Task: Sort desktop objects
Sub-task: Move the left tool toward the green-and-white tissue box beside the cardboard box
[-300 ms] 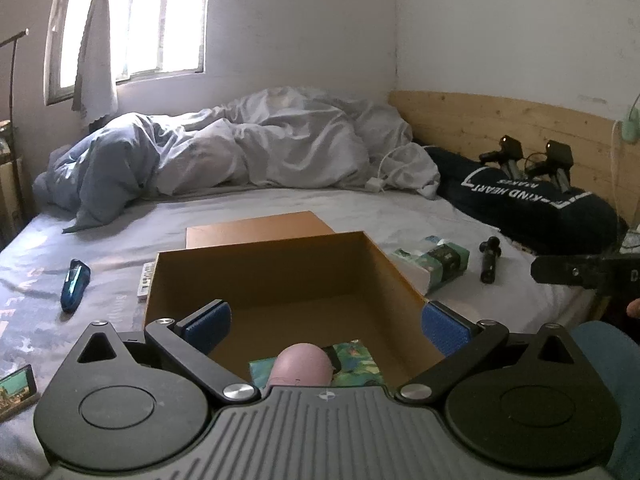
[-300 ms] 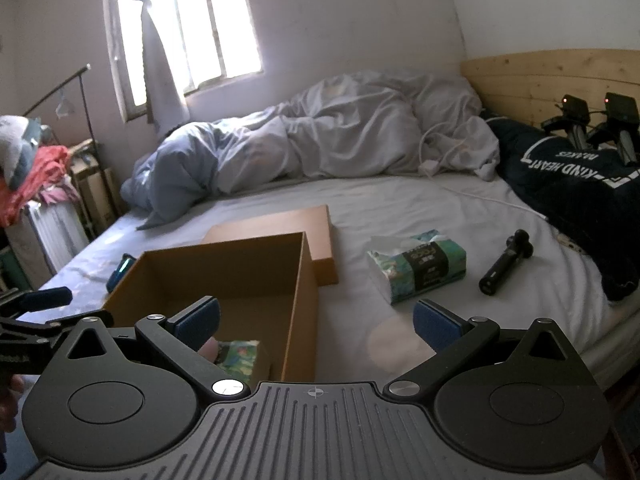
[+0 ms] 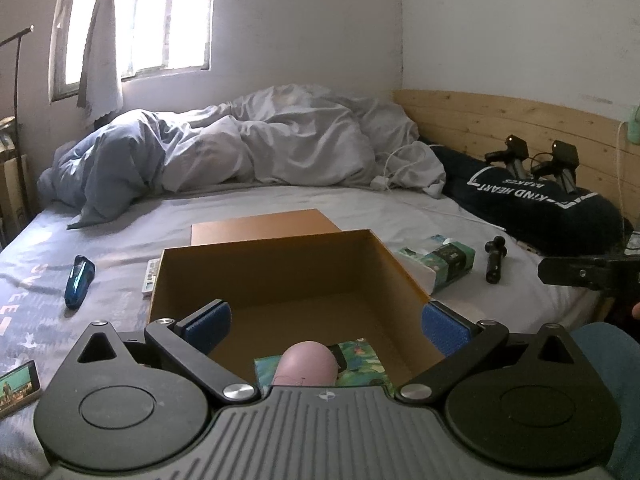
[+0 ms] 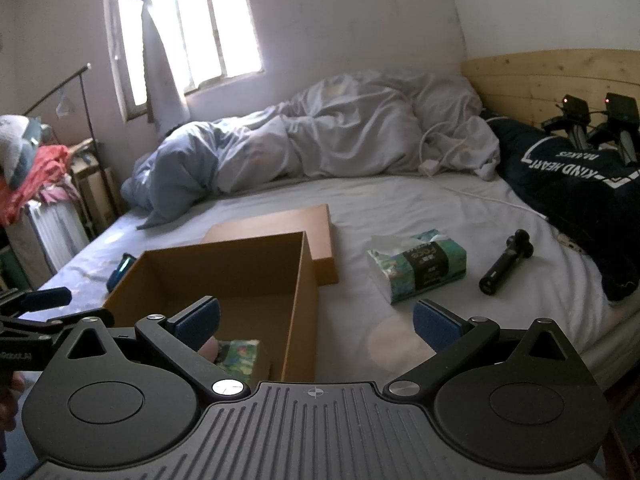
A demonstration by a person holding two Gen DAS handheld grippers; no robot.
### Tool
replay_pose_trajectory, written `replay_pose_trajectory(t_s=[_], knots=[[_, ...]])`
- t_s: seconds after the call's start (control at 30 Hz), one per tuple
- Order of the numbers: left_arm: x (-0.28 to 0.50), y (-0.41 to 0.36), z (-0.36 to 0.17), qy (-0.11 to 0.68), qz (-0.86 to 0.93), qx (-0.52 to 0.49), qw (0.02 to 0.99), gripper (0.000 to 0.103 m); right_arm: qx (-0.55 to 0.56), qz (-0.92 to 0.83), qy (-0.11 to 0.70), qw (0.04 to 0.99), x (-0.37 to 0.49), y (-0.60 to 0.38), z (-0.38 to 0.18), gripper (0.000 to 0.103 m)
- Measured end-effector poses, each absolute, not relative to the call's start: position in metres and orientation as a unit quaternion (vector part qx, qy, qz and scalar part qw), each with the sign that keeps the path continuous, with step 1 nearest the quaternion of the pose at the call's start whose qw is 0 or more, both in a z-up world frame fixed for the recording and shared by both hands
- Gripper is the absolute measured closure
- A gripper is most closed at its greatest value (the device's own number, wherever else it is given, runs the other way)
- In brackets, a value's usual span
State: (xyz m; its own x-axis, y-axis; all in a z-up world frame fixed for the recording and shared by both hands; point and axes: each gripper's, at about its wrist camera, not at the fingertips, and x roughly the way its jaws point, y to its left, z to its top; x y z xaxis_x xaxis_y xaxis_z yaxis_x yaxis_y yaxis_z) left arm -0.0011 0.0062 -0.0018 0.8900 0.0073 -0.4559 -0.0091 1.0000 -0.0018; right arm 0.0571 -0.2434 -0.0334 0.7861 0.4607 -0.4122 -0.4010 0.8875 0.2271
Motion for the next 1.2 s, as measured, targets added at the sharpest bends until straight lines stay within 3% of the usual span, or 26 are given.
replay_pose_trajectory(t_s=[0.83, 1.2], knots=[[0.005, -0.003, -0.005, 0.254, -0.020, 0.000, 0.967, 0.000, 0.077, 0.217, 0.228, 0.946, 0.050, -0.253, -0.037, 0.000], [0.013, -0.001, -0.008, 0.258, -0.039, -0.053, 0.964, 0.000, 0.107, 0.207, 0.240, 0.942, 0.083, -0.268, -0.040, 0.000]])
